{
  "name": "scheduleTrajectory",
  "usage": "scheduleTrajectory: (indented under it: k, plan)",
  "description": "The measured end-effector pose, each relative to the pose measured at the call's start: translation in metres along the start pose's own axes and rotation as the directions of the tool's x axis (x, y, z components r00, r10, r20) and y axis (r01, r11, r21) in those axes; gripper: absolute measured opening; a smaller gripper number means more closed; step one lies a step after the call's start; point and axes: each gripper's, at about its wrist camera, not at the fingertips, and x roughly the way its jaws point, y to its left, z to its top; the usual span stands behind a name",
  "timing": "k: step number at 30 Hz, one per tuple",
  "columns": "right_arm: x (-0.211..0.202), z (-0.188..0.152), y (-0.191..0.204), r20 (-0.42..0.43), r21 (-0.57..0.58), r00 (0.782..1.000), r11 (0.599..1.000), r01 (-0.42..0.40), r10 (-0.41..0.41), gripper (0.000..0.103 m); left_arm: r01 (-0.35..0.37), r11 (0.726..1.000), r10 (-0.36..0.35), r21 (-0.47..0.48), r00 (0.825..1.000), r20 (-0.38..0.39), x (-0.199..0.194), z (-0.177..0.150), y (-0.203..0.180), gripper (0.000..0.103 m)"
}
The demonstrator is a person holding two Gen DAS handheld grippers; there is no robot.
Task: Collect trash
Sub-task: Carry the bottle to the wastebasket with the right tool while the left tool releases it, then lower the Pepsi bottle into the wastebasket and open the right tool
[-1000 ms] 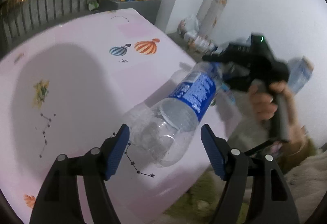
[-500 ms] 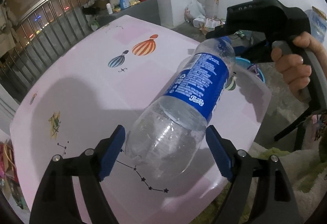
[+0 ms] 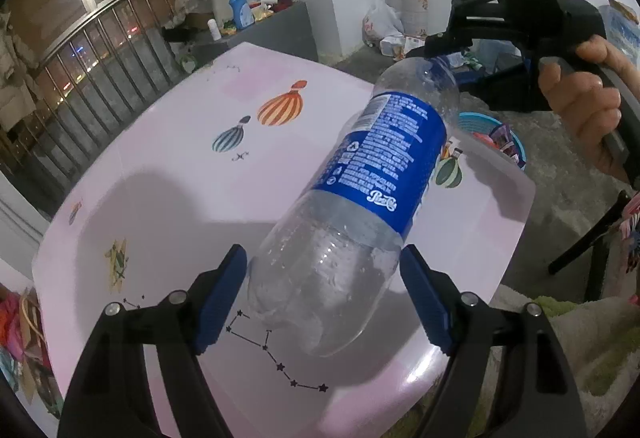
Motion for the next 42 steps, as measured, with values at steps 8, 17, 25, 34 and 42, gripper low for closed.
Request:
scheduleTrajectory:
  k: [8,17,25,34,42]
  plan:
    - [-0.013,0.003,-0.006,0.007,0.025,0.999,0.998,-0.052,0.052,0.03,-0.005,1.0,0.005,0.03,1.0,0.014,-0.003,0.01,-0.011,0.076]
    - [-0.092,0.027,0.0,0.16,0.009,0.979,0.991,-0.132,0.129,0.03,0.034,0.985,-0.057,0.171,0.99,0.131,-0.008,0.069,-0.042,0.076]
    - [-0.182,0.059,-0.058,0.375,0.105,0.922,0.984,-0.143,0.094,0.029,0.369,0.913,-0.392,0.175,0.911,0.124,0.029,0.153,-0.086,0.075]
    - [-0.193,0.109,-0.191,0.433,0.354,0.901,0.925,-0.139,-0.03,0.03,0.454,0.891,-0.454,0.028,0.887,0.077,0.067,0.178,-0.076,0.075]
    - [-0.133,0.14,-0.329,0.272,0.623,0.872,0.765,0.161,-0.406,0.039,0.423,0.902,-0.416,-0.082,0.905,0.092,0.059,0.163,-0.037,0.079]
